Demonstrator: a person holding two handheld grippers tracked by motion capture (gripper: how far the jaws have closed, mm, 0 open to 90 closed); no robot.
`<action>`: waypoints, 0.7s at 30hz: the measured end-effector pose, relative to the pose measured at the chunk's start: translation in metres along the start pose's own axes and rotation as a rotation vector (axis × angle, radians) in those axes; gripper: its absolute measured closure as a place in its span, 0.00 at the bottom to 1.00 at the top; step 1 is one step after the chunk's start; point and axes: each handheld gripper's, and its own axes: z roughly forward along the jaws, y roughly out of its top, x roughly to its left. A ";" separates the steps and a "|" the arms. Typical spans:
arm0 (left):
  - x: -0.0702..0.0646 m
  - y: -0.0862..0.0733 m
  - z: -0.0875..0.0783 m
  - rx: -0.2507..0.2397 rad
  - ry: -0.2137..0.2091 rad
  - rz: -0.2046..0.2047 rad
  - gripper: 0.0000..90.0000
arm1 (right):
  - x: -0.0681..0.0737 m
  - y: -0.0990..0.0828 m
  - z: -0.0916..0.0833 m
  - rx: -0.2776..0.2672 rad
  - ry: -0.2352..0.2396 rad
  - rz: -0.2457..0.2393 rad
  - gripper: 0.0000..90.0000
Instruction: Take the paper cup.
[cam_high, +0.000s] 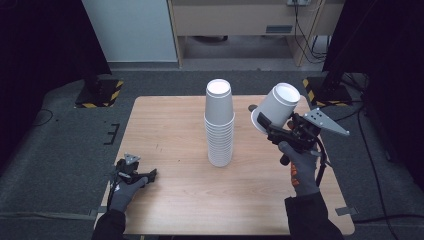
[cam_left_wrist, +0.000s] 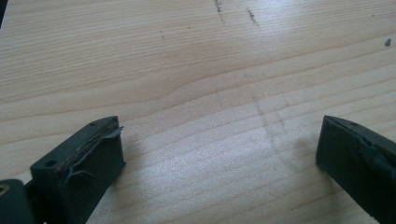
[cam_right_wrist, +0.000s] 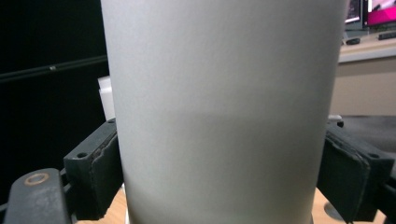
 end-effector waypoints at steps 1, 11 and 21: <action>0.000 0.000 0.000 0.000 0.000 0.000 0.00 | 0.000 0.000 0.000 0.000 0.000 0.000 0.15; 0.000 0.000 0.000 -0.001 -0.003 0.000 0.00 | -0.012 -0.027 -0.018 0.035 -0.018 0.026 0.15; 0.000 -0.001 -0.001 -0.001 -0.005 0.002 0.00 | -0.021 -0.050 -0.032 0.067 -0.032 0.076 0.15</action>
